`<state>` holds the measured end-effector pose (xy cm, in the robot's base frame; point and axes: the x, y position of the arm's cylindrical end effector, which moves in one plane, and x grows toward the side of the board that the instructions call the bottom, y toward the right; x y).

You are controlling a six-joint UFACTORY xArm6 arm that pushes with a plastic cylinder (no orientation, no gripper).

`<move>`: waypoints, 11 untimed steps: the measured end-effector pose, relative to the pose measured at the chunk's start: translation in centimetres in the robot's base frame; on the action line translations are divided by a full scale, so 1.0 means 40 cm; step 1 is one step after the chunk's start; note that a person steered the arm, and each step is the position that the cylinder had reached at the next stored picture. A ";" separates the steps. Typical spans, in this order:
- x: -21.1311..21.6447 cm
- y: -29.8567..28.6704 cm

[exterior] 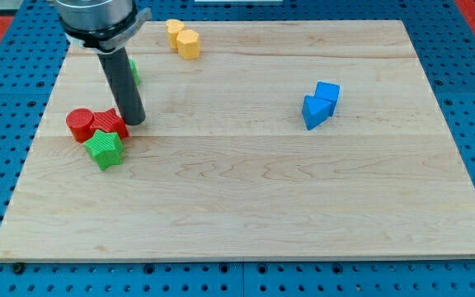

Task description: Move the green star towards the center of the board

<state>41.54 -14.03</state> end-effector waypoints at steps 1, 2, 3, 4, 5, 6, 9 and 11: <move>0.137 0.062; 0.332 -0.004; 0.318 -0.307; 0.230 -0.337; 0.166 -0.223; 0.188 -0.055; 0.141 0.150; 0.013 0.189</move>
